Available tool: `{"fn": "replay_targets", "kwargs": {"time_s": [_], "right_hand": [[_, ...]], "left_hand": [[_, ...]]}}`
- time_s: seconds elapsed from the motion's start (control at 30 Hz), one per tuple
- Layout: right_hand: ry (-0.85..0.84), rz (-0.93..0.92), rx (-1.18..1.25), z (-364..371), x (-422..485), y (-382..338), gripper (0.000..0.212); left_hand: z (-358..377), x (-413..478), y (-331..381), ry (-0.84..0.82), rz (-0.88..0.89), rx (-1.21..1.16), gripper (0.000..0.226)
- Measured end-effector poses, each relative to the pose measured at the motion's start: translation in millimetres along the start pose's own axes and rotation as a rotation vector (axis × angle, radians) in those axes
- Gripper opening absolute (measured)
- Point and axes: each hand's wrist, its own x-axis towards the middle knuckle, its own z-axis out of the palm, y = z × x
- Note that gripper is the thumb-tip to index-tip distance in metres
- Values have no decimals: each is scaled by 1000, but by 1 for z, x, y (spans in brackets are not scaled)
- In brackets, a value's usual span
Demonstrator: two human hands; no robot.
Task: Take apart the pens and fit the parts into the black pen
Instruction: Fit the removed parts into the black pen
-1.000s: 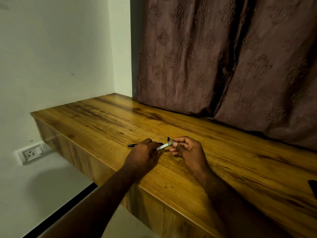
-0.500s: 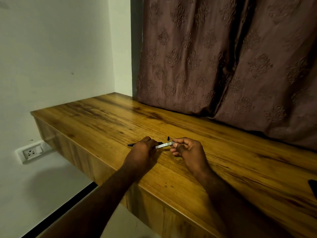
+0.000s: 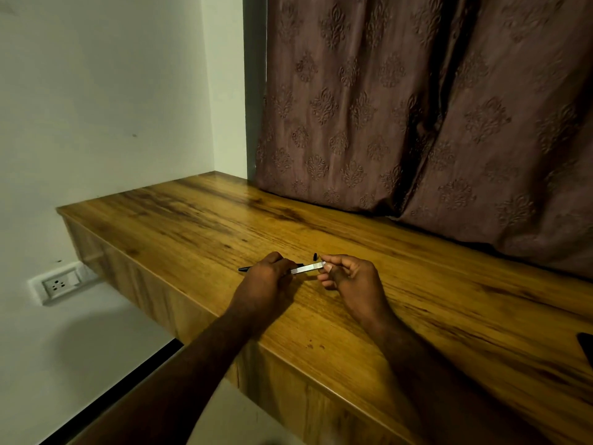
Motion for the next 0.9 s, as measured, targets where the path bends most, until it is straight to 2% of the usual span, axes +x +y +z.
{"fn": "replay_targets", "kwargs": {"time_s": [0.17,0.3,0.5,0.7,0.9], "right_hand": [[39,-23,-16,3,-1,-2,36],[45,-41,-83,3,-2,-1,34],[31,-70,-170,5,-3,2,34],[-21,-73,-231,4,-8,0,40],[24,-35,-190,5,-8,-2,37]], "left_hand": [[-1,1,0,13,-33,30,17],[-2,1,0,4,-43,17,20],[-6,-1,5,2,-40,-15,39],[-1,-2,-2,25,-12,13,23],[-8,-2,4,17,-58,29,48]]}}
